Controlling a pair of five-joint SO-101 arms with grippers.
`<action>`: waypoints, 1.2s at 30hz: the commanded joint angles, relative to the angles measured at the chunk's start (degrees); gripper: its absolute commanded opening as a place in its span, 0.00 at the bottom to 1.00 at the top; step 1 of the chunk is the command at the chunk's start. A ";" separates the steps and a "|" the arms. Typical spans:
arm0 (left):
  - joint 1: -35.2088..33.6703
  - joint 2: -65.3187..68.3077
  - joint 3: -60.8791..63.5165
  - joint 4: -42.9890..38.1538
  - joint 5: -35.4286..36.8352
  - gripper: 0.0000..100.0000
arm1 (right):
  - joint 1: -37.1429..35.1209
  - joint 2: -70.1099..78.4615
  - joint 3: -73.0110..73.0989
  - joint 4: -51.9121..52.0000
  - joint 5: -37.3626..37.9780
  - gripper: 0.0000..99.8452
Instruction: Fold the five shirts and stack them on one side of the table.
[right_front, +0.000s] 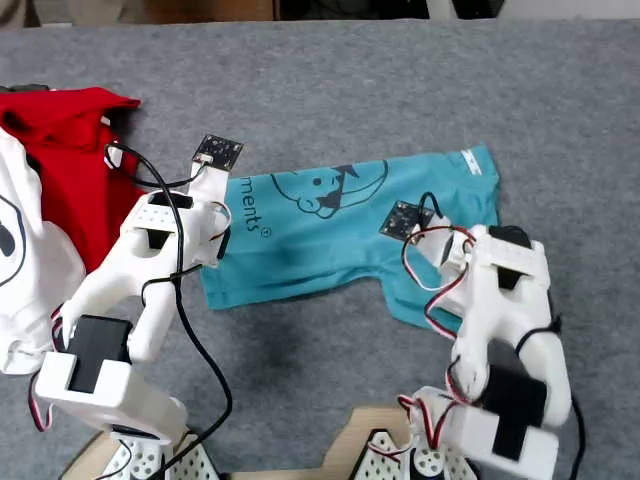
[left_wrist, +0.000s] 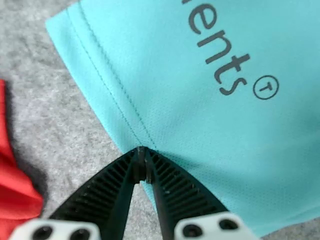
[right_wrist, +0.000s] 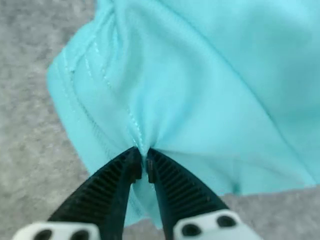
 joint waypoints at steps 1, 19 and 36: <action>-0.44 -0.57 -0.26 -0.18 -0.09 0.02 | -0.04 -8.31 0.40 3.43 0.62 0.00; -0.44 -0.57 -0.26 -0.18 -0.09 0.02 | 3.74 -15.69 7.78 0.79 2.90 0.04; -0.35 -0.57 -0.26 -0.18 -0.09 0.02 | 3.65 -15.69 -0.57 9.05 2.73 0.00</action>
